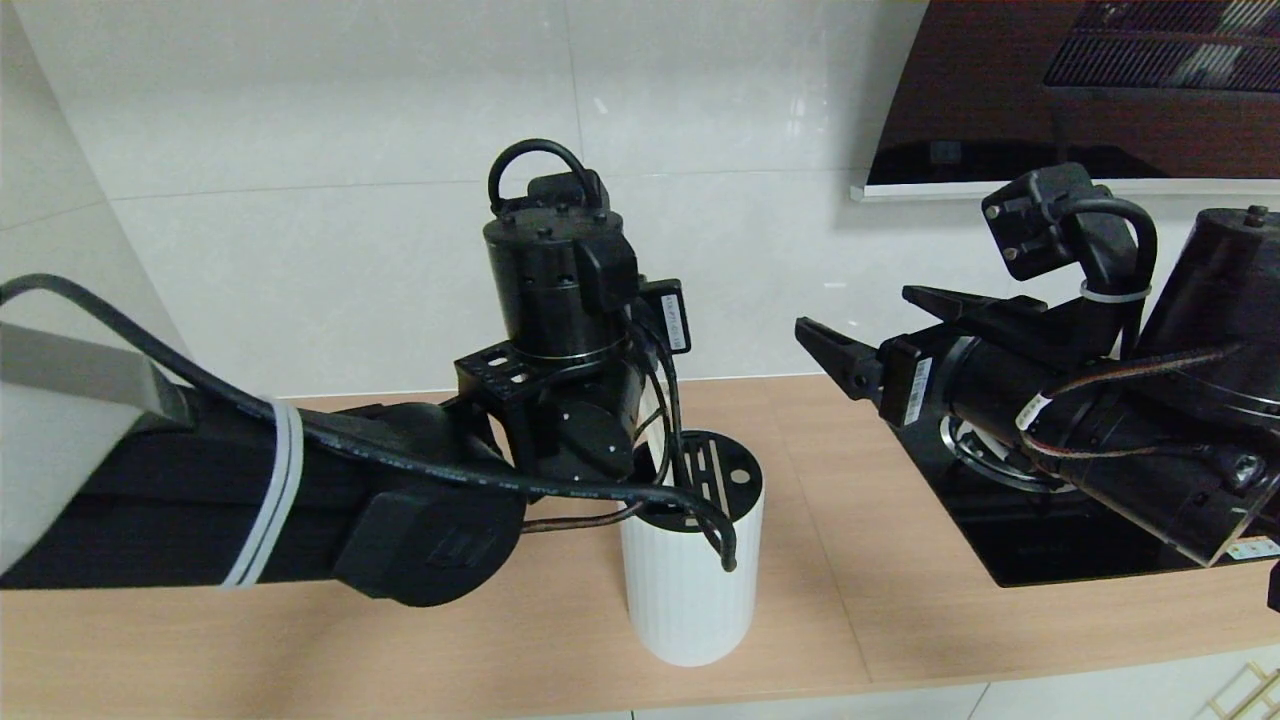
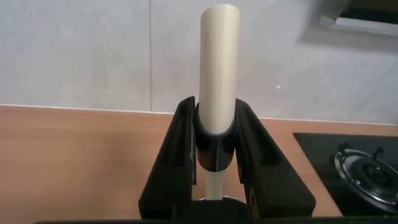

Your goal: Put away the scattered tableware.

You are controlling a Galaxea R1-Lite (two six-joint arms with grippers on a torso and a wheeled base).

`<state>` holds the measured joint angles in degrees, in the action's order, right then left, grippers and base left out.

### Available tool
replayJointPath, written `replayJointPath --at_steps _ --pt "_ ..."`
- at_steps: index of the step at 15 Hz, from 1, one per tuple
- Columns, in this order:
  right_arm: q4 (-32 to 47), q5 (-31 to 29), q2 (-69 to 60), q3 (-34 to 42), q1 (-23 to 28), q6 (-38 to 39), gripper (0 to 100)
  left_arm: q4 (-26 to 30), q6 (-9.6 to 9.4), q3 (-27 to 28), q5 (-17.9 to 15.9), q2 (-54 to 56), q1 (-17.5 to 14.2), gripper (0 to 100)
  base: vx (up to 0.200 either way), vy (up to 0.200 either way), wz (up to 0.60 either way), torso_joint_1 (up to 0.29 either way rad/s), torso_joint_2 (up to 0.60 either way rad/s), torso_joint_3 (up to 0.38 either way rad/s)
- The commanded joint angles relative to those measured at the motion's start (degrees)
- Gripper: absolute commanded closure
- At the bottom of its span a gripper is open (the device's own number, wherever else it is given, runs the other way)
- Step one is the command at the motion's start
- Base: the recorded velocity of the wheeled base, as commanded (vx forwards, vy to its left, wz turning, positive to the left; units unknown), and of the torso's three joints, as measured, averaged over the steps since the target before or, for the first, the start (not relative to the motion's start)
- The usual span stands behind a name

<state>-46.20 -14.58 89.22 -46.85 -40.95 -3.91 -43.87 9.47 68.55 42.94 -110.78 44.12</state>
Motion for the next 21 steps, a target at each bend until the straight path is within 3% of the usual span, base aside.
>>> replayJointPath --at_steps 1,20,21 --pt "-0.03 -0.01 -0.10 0.09 -0.01 -0.04 0 -0.25 0.02 0.01 0.13 -2.08 0.00 100 0.000 0.000 0.00 0.000 0.00 0.000" --pt "-0.03 -0.01 1.04 0.18 -0.10 -0.13 0 0.19 0.55 -3.24 1.36 -8.76 2.38 100 0.000 0.000 0.00 0.000 0.00 0.000" --pt "-0.12 -0.01 1.04 0.18 -0.10 -0.13 0 0.19 0.55 -3.24 1.36 -8.76 2.38 0 0.000 0.000 0.00 0.000 0.00 0.000"
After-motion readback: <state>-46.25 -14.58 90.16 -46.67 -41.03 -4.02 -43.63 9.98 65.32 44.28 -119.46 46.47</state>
